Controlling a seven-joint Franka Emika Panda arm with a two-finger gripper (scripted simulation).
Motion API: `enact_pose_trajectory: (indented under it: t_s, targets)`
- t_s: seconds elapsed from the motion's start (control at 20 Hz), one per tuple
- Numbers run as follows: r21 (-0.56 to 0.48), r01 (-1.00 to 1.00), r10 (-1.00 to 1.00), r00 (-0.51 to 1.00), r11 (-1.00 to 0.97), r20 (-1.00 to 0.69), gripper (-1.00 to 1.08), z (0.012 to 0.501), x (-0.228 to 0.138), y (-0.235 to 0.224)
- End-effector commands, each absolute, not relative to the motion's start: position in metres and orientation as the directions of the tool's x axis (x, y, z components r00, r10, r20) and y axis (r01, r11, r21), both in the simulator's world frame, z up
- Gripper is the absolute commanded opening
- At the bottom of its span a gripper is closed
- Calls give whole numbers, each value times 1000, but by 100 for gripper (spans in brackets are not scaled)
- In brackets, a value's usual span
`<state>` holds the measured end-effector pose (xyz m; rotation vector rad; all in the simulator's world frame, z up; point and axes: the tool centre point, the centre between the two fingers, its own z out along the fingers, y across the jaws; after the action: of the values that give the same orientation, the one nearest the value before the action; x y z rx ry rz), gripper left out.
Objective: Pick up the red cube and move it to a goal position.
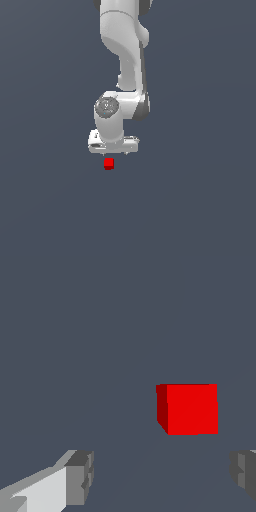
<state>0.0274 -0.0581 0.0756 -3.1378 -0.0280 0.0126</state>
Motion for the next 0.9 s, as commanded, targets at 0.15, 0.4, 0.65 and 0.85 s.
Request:
enact_pose_trajectory:
  t_s: [0.15,0.4,0.65,0.85]
  targets:
    - [-1,28,28,1000,-1000,-3,100,43,41,-76]
    - [0,32,32,999,-999,-1,100,26,49,-86]
    - [0,34,34,999,-999,0,100,20,53,-89]
    - [0,34,34,999,-999,0,-100,20,53,-89]
